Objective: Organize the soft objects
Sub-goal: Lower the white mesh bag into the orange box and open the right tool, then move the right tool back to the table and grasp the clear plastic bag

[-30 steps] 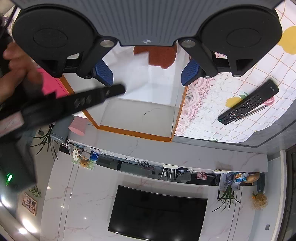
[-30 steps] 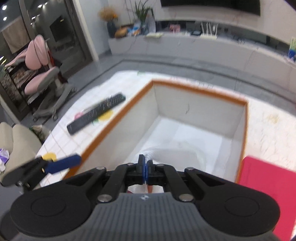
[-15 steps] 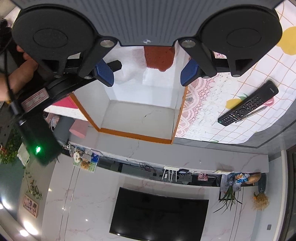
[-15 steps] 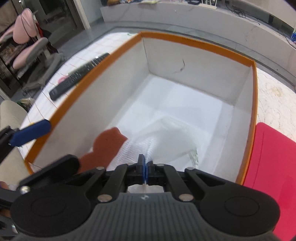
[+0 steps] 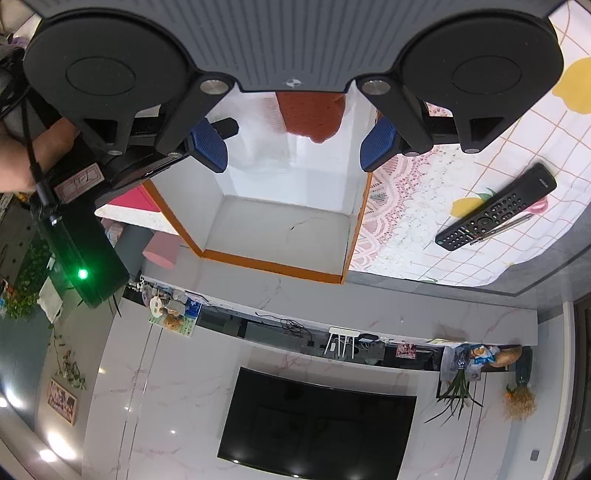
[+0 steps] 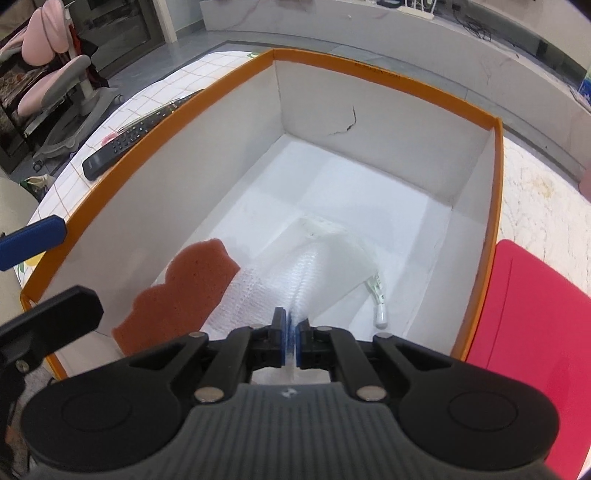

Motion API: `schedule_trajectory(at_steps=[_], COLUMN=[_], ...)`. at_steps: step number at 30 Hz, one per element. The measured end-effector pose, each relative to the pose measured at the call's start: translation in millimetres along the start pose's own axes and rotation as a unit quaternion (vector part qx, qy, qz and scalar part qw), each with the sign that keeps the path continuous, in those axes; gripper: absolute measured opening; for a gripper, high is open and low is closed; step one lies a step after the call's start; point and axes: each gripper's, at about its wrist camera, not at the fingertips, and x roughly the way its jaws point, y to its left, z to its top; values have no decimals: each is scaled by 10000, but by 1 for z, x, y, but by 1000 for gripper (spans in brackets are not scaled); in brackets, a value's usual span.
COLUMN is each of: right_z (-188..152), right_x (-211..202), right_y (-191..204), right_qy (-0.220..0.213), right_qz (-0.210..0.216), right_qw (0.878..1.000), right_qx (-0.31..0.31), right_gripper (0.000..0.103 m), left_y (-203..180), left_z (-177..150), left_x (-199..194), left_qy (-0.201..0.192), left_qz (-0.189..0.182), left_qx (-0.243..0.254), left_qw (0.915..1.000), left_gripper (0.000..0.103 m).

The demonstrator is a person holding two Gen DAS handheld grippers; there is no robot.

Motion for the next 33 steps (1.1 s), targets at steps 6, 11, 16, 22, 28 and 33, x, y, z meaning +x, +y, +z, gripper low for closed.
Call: schedule_trajectory(at_steps=[6,11,16,22,28,33], right_z=[-1,-4,-5,-12,-20,-29], right_x=[-1,-4,-10,-28,-57,-84], right_y=[6,26,27,35,43,43], right_qy=[-112,-245,-488,-980,-1264,-1474], right_qz=[47,-280,-345,-322,-238,-329], right_qw=[9995,9947,9928,9830,9787,9775], right_qx=[-281,-954,-1034,-1517,-1602,-1475], right_gripper=[44,77,95,100,101,101], left_y=[-2,5,11,14,12,7], left_z=[-2,0,3,5,6,5], left_x=[-4,-5,-14,-15,-17,-18], left_qy=[-109,-147,-351,-394,-474,-479], left_qz=[79,216,98,150,110,23], left_qx=[88,-86,-261,-394,-418,-419], left_qw=[9999,9996,9990,9983,9979,9980], left_gripper=[96,96,96,96,96,96])
